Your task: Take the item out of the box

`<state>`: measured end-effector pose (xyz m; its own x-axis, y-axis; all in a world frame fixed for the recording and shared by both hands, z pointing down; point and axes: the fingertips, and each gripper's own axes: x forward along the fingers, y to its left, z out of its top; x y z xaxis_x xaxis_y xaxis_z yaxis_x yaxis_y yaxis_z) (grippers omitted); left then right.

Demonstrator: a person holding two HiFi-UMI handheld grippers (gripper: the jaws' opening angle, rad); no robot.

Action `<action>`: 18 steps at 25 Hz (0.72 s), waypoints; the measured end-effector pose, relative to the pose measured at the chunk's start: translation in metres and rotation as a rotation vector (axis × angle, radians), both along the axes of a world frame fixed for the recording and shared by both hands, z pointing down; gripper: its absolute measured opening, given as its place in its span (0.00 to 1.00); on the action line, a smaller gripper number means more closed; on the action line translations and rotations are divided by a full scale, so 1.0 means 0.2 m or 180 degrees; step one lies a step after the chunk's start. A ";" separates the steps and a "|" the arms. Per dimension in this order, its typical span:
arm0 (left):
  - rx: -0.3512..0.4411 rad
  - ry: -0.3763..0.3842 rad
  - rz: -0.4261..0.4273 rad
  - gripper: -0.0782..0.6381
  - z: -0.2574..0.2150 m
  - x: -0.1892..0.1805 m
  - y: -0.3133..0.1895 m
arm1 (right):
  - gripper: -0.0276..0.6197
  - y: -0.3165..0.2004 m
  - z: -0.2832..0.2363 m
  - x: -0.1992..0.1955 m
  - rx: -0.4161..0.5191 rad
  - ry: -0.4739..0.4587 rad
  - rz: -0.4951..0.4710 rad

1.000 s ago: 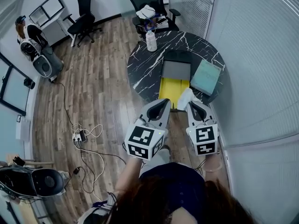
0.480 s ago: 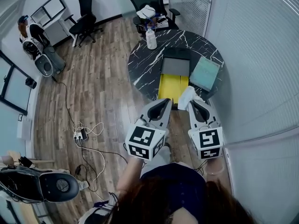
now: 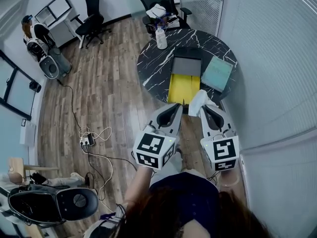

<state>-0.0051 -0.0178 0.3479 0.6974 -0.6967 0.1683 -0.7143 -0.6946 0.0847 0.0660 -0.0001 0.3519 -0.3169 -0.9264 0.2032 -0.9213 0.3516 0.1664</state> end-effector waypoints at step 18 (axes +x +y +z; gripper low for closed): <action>0.0035 -0.0021 -0.0027 0.15 -0.04 0.00 0.18 | 0.09 0.22 -0.08 -0.01 0.0104 0.0011 -0.0057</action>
